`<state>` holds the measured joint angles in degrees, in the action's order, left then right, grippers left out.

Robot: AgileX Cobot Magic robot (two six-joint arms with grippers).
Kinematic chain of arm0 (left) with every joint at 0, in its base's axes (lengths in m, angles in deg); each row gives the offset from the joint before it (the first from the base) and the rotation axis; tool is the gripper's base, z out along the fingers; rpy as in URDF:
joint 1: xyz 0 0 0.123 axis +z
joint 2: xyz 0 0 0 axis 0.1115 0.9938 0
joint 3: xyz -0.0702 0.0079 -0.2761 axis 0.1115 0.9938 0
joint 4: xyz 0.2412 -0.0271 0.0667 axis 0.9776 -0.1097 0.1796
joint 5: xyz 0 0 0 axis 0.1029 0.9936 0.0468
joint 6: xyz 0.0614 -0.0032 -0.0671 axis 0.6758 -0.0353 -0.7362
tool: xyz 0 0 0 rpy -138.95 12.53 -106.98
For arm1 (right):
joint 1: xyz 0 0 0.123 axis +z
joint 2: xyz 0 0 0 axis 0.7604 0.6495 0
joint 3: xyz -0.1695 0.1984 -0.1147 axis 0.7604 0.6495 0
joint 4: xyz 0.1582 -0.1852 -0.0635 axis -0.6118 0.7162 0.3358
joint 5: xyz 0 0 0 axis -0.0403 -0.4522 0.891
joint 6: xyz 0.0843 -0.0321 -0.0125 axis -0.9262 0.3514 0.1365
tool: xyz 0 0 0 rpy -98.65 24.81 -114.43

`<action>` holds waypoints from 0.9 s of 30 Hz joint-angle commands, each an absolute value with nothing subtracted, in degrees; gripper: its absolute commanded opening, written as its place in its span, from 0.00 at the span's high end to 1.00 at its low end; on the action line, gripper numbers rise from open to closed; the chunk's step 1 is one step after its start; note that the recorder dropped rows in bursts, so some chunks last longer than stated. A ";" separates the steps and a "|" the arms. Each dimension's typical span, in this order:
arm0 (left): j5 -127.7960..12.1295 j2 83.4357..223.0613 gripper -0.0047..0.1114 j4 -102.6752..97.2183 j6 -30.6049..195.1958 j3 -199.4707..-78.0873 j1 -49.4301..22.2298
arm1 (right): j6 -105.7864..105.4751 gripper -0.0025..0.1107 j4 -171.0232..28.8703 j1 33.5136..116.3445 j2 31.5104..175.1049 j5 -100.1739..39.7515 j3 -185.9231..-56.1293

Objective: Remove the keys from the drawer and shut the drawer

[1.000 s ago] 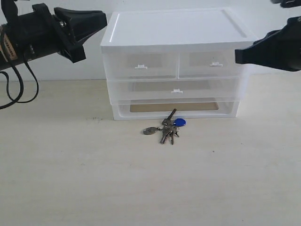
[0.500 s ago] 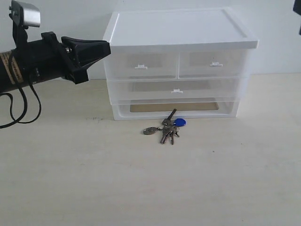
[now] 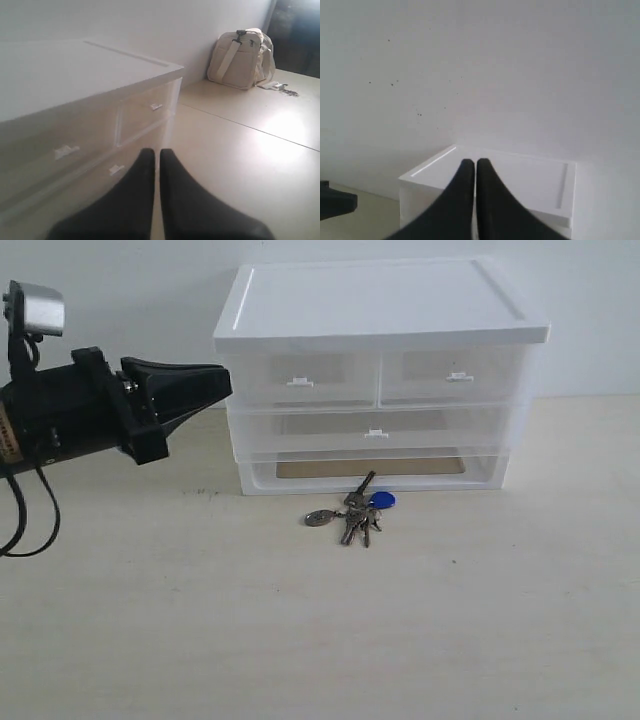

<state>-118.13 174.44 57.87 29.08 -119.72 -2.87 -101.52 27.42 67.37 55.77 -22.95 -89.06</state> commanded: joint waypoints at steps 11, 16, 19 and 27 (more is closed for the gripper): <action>-114.56 146.12 0.92 53.43 31.26 -103.94 -2.74 | -100.58 0.98 27.43 67.33 52.14 -14.61 -88.46; -112.43 132.63 0.92 48.77 31.26 -98.35 -2.74 | -100.45 0.98 27.15 67.33 47.99 -15.65 -87.10; -109.11 124.92 0.92 46.36 31.26 -95.41 -2.74 | -100.68 0.98 27.03 67.33 45.15 -16.10 -86.86; -105.79 106.91 0.92 44.19 31.14 -88.90 -2.74 | -101.24 0.98 27.18 67.33 40.11 -12.38 -86.86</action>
<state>-106.92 111.96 45.64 30.96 -90.97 -2.87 -101.17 27.28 67.37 41.22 -14.31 -87.02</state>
